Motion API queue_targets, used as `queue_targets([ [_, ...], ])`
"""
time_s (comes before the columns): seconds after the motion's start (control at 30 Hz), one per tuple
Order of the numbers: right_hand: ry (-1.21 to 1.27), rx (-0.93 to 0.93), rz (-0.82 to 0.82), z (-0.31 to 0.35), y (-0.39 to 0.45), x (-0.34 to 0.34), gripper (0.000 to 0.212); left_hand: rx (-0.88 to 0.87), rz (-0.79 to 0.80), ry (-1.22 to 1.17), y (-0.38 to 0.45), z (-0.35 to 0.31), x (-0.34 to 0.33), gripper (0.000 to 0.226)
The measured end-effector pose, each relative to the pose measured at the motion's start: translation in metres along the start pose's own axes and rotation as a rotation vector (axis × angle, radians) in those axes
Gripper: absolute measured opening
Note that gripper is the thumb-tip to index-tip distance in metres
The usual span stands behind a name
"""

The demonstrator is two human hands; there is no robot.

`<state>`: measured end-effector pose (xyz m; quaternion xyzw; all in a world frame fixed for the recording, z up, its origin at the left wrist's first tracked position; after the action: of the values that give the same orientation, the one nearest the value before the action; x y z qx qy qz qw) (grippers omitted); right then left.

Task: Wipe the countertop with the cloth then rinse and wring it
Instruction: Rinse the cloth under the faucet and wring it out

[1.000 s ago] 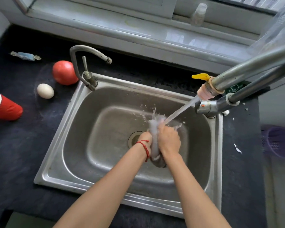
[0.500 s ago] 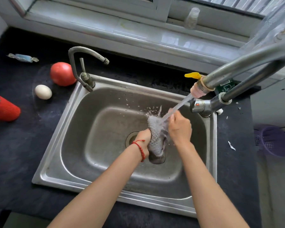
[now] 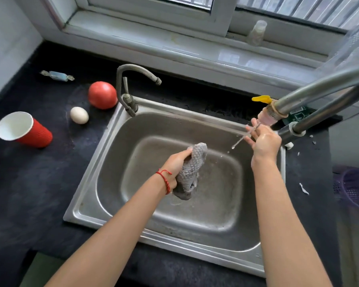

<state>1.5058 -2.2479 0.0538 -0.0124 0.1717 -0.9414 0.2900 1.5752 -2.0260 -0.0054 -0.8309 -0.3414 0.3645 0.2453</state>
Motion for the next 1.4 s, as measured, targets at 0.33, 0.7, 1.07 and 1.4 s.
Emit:
queue_targets([
  [0.33, -0.25, -0.064, 0.614, -0.046, -0.069, -0.063, 0.024, -0.053, 0.145, 0.017, -0.021, -0.008, -0.012, 0.02],
  [0.7, -0.409, -0.02, 0.606, -0.053, -0.097, -0.056, 0.022, -0.226, 0.061, -0.003, -0.039, -0.029, -0.001, 0.018],
  [1.07, -0.049, -0.141, 0.307, -0.048, -0.113, -0.057, 0.035, -0.601, -0.172, 1.066, -0.072, -0.035, -0.055, 0.038],
  [1.4, -0.323, 0.105, 0.387, -0.009, -0.115, -0.044, 0.02, -0.696, -0.298, 0.957, -0.099, -0.052, -0.04, 0.036],
])
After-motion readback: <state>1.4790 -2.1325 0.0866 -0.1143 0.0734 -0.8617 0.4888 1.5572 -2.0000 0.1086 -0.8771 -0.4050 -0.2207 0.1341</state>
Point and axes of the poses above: each hand's wrist, its own y-axis towards the middle knuckle, its own x-axis out of the back of the hand, z = x × y, the point moved 8 cm from there along y, towards the middle knuckle, and after that the axes turned 11 degrees about z, right-handed, at the moved point
